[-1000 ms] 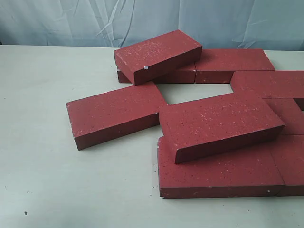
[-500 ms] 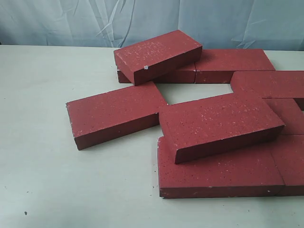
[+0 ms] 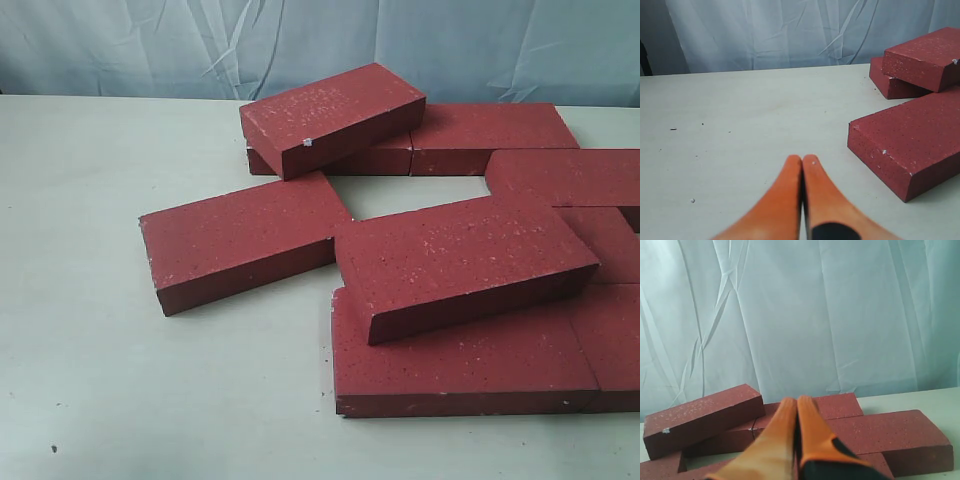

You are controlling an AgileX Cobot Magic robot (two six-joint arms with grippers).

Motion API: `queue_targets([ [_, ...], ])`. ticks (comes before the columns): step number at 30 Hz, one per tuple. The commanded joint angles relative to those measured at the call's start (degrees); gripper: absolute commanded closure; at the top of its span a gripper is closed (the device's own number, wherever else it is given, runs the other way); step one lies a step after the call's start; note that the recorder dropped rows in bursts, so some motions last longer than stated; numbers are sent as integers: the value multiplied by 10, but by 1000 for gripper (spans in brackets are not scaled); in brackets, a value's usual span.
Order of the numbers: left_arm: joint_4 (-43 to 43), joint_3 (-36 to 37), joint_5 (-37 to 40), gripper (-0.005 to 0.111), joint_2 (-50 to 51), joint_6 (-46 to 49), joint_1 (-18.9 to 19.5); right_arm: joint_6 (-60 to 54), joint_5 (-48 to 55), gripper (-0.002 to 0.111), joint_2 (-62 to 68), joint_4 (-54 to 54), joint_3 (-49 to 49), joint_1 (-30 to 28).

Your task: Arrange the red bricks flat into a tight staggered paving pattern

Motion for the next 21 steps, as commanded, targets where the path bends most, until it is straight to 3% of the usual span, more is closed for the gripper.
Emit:
queue_targets([
  [1,5,3,-5,107,-4,-3,1,0,-11,109,-3,-1,1,-3],
  [14,5,3,-5,107,-4,-3,1,-22,-21,109,-3,-9,-12,-3],
  [21,6,3,-5,107,-4,-3,1,-32,11,109,31,-117,-77,-3],
])
